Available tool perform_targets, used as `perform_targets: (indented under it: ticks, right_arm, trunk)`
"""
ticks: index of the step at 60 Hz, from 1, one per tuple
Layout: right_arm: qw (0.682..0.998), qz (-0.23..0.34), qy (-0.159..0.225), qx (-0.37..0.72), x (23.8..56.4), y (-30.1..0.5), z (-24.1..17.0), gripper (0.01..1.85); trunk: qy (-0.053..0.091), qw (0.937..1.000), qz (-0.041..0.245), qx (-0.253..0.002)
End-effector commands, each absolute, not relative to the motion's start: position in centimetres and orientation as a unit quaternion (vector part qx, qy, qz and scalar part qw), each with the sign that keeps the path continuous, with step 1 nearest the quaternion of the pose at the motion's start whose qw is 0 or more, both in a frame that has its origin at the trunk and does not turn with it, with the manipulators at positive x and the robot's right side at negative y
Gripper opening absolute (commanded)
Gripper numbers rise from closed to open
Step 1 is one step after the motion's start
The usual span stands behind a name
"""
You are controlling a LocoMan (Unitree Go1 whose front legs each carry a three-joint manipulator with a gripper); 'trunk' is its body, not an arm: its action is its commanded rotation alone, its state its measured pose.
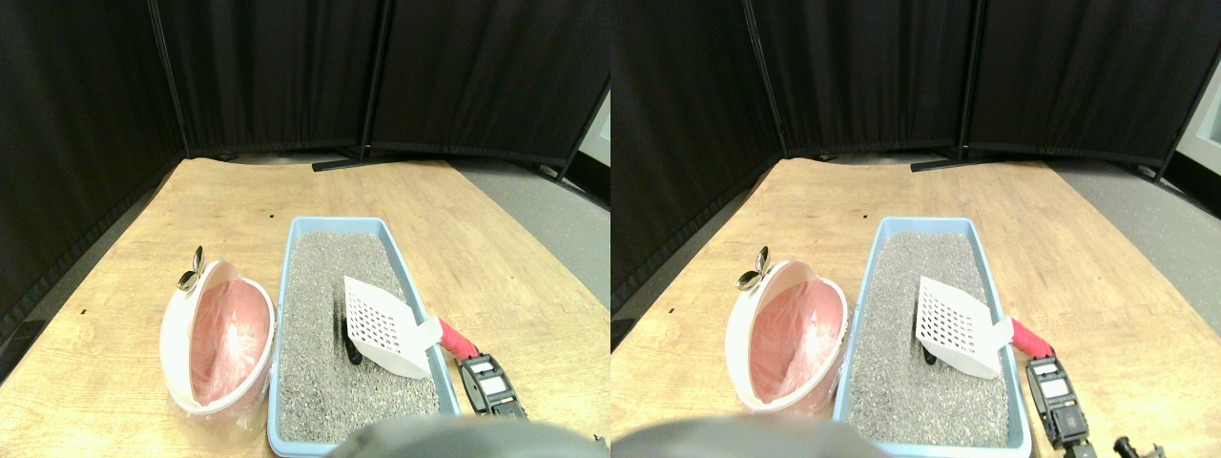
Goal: Scoop (unimanual)
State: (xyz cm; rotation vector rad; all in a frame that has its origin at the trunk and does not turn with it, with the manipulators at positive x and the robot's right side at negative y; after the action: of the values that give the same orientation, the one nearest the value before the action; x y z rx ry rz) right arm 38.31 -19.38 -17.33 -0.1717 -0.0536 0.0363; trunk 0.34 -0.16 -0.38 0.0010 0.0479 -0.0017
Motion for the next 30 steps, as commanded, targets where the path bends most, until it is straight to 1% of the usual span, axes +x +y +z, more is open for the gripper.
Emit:
perform_targets:
  ticks: [1, 13, 26, 30]
  right_arm:
    - [0.995, 0.016, -0.047, -0.091, 38.32, -19.3, -16.54, 0.43]
    - [0.995, 0.016, -0.054, -0.086, 38.32, -19.31, -16.79, 0.41]
    - [0.994, 0.018, -0.066, -0.088, 38.55, -19.69, -16.71, 0.38]
    - [0.994, 0.02, -0.068, -0.08, 38.59, -19.98, -16.62, 0.41]
  trunk:
    - [0.023, 0.9997, 0.001, -0.001]
    - [0.027, 0.9996, -0.002, -0.002]
    - [0.027, 0.9996, -0.004, -0.003]
    - [0.028, 0.9996, -0.005, -0.002]
